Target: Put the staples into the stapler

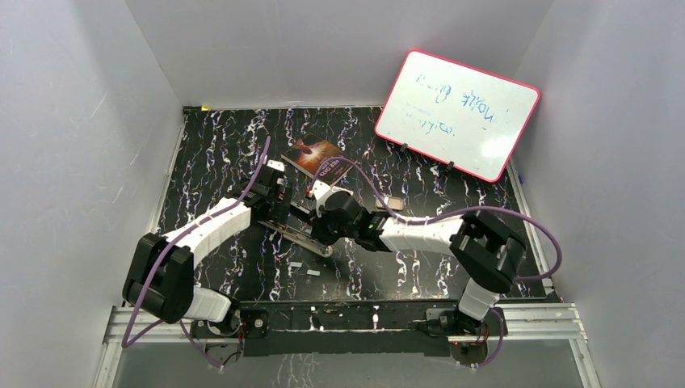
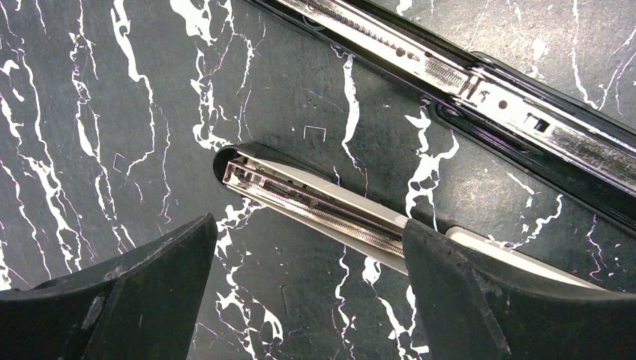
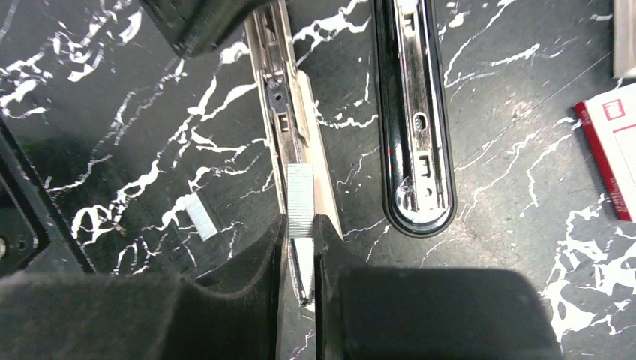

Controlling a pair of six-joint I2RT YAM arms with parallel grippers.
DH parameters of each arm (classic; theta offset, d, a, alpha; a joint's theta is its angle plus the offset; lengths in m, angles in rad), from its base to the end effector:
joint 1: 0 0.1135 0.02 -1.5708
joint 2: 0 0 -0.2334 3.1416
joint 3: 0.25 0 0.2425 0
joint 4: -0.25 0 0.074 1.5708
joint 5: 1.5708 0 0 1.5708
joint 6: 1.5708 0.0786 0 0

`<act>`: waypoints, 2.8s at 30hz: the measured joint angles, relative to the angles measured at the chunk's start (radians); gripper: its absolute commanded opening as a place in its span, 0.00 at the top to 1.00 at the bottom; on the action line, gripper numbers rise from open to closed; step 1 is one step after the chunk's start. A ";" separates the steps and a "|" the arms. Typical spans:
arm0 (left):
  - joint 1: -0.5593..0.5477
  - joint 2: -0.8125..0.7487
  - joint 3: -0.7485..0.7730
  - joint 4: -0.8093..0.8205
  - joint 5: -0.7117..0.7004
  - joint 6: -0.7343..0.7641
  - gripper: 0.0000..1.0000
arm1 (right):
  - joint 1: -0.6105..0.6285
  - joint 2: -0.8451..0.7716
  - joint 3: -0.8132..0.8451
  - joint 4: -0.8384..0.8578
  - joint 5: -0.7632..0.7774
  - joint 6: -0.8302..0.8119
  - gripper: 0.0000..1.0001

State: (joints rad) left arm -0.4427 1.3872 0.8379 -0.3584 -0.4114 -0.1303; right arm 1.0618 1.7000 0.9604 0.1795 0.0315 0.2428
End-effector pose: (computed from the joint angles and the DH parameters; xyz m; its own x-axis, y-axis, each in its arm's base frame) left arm 0.2836 -0.0997 0.1564 -0.7282 0.2134 -0.6513 0.0763 0.9696 0.2325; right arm 0.1938 0.3423 0.1499 -0.4580 -0.3276 -0.8264 -0.7723 0.6069 0.1874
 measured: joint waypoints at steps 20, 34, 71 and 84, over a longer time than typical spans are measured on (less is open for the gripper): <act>-0.001 0.000 -0.007 0.006 0.000 0.001 0.07 | -0.008 0.011 0.014 -0.012 -0.071 0.021 1.00; -0.005 0.000 -0.007 0.006 -0.001 0.002 0.07 | -0.014 0.022 0.024 -0.031 -0.067 0.032 1.00; -0.005 0.000 -0.007 0.006 -0.001 0.004 0.07 | -0.014 0.036 0.059 -0.095 -0.010 0.012 1.00; -0.005 0.000 -0.007 0.006 -0.001 0.004 0.07 | -0.014 -0.029 -0.008 0.048 -0.112 -0.005 1.00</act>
State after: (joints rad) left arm -0.4480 1.3872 0.8307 -0.3519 -0.4126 -0.1265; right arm 1.0473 1.6714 0.9520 0.2272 -0.0803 0.2375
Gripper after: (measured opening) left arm 0.934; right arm 0.219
